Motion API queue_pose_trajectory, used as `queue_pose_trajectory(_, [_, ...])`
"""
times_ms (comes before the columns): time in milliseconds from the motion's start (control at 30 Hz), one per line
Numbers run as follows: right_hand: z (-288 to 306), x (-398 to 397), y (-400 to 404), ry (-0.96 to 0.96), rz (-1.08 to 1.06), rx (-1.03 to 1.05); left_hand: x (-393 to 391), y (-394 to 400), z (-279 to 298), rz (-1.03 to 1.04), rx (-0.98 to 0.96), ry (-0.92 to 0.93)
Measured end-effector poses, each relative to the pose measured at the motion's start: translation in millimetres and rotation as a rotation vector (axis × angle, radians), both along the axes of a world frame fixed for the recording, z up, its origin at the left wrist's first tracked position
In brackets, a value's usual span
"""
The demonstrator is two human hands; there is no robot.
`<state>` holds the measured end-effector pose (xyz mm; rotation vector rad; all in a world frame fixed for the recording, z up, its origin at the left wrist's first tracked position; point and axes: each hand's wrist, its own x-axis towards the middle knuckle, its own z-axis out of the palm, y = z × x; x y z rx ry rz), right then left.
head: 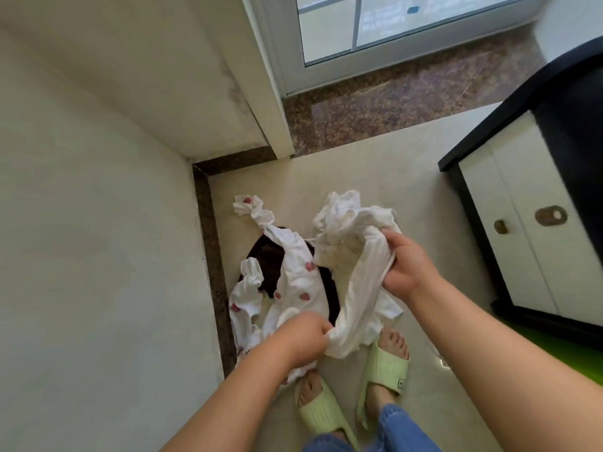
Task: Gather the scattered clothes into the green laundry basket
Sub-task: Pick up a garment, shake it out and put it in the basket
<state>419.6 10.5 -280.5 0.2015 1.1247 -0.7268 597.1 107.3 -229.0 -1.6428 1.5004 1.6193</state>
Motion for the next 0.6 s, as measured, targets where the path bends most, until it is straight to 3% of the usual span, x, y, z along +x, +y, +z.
queue_pose_trajectory(33, [13, -1, 3, -0.057, 0.007, -0.021, 3, 4, -4, 0.155, -0.029, -0.05])
queue_pose_trajectory(100, [45, -5, 14, -0.173, 0.09, -0.07, 3, 3, -4, 0.66, -0.01, 0.014])
queue_pose_trajectory(167, [71, -6, 31, -0.283, 0.265, -0.112, 1, -4, -5, 1.152, 0.187, 0.228])
queue_pose_trajectory(200, [82, -4, 41, -0.292, 0.399, -0.16, -1, -8, -4, 1.283, 0.286, 0.37])
queue_pose_trajectory(267, [95, 3, 63, -0.313, 0.685, -0.217, -10, -22, -3, 1.399, 0.41, 0.557])
queue_pose_trajectory(333, [106, 8, 95, -0.26, 0.994, -0.283, -23, -23, 10, 1.44, 0.428, 0.594])
queue_pose_trajectory(433, [108, 11, 135, 0.199, 1.479, -0.527, -28, -14, 32, 1.553, 0.241, 0.559])
queue_pose_trajectory(533, [100, -7, 159, 0.372, 1.392, -0.428, -14, 8, 57, 1.726, 0.122, 0.658])
queue_pose_trajectory(600, [93, -26, 171, 0.397, 1.066, -0.326, 4, 16, 76, 1.825, 0.003, 0.74])
